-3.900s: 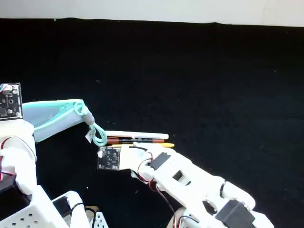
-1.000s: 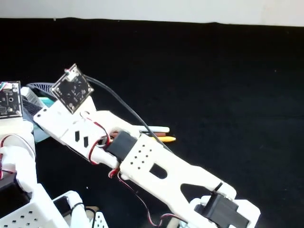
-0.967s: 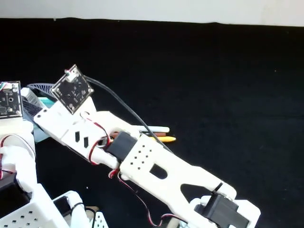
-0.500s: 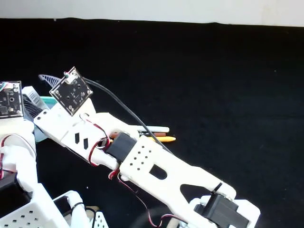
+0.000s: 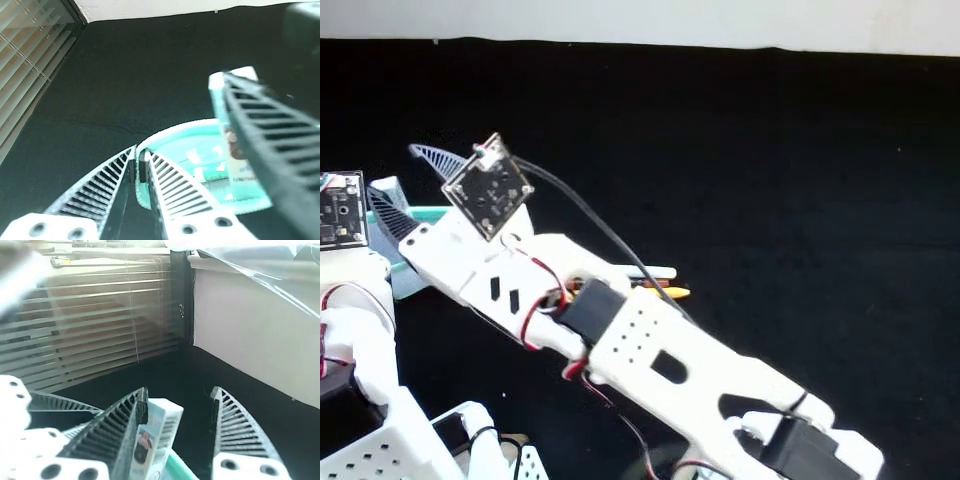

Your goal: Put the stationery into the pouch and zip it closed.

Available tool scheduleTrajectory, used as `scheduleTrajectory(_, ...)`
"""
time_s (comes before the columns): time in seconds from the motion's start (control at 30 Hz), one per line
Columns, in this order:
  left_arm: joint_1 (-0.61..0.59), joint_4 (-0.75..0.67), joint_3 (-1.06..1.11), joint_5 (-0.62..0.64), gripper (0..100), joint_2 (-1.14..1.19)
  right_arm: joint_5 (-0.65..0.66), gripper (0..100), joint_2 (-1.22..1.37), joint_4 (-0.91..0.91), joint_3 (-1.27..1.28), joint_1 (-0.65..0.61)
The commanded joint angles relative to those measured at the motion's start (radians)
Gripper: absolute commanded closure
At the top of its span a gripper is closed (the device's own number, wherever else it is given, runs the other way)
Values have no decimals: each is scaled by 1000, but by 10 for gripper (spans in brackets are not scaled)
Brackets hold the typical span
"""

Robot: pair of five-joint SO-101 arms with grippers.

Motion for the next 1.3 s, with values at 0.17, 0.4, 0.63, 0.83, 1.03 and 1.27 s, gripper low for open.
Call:
scheduleTrajectory(0.17,-5,3,21,0,994,18,0,800,-116,93,-7,-36)
scheduleTrajectory(0.4,-7,3,21,0,994,18,0,800,-120,173,35,-36)
scheduleTrajectory(0.63,-7,0,21,0,994,18,0,800,-111,188,73,-38)
scheduleTrajectory(0.83,-7,2,21,0,994,18,-5,800,-71,186,73,-38)
scheduleTrajectory(1.03,-7,5,21,0,994,12,-6,800,59,65,79,-88)
scheduleTrajectory(1.27,-7,2,21,0,994,12,0,800,114,31,81,-59)
